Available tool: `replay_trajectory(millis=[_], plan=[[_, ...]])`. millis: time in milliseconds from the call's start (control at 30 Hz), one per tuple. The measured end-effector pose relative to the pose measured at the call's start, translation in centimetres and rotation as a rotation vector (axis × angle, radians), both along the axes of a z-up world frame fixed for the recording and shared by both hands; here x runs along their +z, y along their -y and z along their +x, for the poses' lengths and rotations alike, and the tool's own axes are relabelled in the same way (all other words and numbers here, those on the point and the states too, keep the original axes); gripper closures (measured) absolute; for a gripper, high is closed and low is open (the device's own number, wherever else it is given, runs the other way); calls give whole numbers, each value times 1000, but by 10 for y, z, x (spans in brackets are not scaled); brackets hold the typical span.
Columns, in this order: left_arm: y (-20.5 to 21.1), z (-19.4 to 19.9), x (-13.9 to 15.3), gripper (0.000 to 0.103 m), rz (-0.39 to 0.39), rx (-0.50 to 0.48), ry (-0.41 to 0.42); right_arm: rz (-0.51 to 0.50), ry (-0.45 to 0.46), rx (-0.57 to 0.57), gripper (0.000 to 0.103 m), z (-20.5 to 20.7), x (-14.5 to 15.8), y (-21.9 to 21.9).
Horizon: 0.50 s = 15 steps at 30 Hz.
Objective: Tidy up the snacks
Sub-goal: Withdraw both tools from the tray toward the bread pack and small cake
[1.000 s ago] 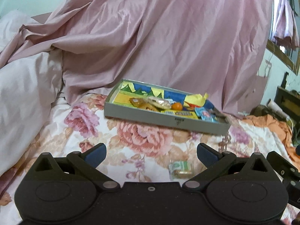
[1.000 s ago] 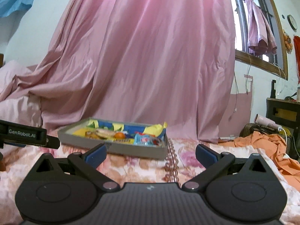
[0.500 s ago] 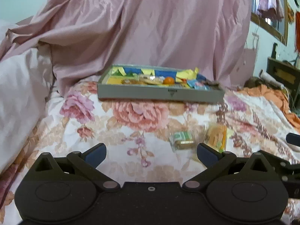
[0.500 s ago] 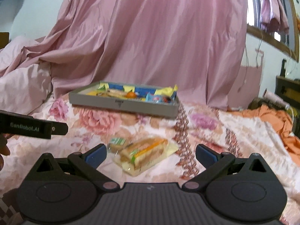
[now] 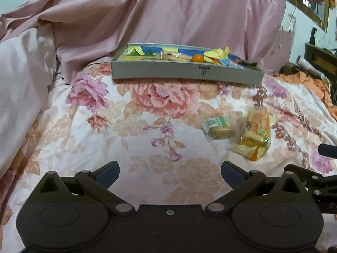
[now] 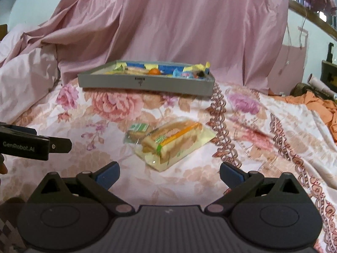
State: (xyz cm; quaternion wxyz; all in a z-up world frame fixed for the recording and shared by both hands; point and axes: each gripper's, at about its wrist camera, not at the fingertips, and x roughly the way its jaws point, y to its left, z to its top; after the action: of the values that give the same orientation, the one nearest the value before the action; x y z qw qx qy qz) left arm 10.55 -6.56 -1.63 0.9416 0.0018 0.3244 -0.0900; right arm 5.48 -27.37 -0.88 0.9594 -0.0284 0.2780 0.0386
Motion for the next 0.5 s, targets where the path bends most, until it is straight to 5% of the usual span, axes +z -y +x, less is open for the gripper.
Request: replay_trajectory(millis=[500], plan=[[15,41,-13,1,145,-207,-25,-1,-55,-25,0,25,-18,3]])
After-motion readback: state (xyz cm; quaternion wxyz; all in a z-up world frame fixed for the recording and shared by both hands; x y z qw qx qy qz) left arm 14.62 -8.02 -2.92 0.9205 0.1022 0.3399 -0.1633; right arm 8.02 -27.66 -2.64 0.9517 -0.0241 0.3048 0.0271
